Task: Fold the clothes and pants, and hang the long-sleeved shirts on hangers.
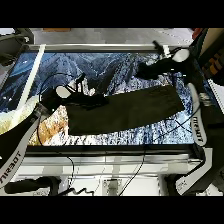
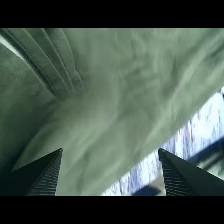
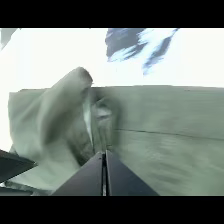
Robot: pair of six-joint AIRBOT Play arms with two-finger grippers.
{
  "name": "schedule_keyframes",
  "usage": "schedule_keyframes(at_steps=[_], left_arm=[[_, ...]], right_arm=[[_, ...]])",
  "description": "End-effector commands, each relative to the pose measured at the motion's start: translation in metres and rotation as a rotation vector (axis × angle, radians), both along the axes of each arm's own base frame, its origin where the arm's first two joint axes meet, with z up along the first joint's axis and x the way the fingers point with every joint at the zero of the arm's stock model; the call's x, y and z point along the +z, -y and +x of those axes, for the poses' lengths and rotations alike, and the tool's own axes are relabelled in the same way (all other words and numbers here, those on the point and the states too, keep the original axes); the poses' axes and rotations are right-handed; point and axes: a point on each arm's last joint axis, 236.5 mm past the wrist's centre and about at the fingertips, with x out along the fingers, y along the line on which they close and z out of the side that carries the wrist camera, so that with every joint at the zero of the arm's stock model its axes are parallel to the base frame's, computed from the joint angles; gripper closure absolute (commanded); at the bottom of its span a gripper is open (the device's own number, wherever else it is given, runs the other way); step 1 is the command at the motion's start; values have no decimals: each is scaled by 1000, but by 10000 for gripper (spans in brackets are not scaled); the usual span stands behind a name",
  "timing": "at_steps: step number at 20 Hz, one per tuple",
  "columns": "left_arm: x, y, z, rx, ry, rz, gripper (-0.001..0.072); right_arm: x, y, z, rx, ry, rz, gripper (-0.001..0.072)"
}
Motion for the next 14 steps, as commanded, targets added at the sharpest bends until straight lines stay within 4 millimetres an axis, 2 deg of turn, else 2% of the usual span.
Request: schedule_keyframes(at_steps=[1,3,4,6,8,9,11,14], left_arm=[[-2,-1,-17,-85,-23,12,3],[9,-36,-9,-48,-21,23,7],[14,-64,-2,-14,-2,61,7],[19,-134,7,57,47,203,8],[17,-202,3,150,60,332,10],[13,-223,-3,188,47,346,10],[-7,-244,-20,222,-4,337,10],[-45,-246,-36,263,-84,295,10]], right_arm=[[13,64,-6,-69,-5,-61,675],[-4,94,-18,-56,-55,-160,675],[-13,111,-27,-45,-86,-220,676],[-22,134,-41,-13,-129,-287,675],[-16,143,-38,-35,-108,-278,676],[-9,145,-36,-33,-73,-286,676],[12,136,-36,-7,2,-262,676],[46,121,-46,24,125,-230,676]])
